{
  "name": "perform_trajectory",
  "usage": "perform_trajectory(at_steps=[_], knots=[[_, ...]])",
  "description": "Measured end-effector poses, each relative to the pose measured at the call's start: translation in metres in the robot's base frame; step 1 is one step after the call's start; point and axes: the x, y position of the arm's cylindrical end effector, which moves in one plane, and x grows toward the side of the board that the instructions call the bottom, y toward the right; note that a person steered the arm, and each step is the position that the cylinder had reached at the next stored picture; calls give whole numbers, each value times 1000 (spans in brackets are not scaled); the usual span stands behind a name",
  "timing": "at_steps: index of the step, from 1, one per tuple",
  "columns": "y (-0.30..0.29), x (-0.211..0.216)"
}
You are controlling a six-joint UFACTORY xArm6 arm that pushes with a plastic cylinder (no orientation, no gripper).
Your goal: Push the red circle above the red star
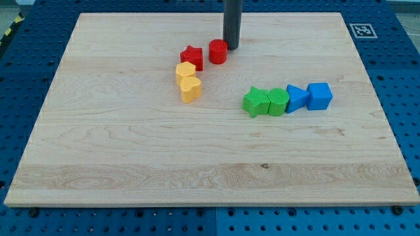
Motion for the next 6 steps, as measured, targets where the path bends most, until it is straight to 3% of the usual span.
perform_trajectory(at_steps=[1, 3, 4, 6], knots=[[25, 10], [18, 46], [-11, 45], [-11, 24]])
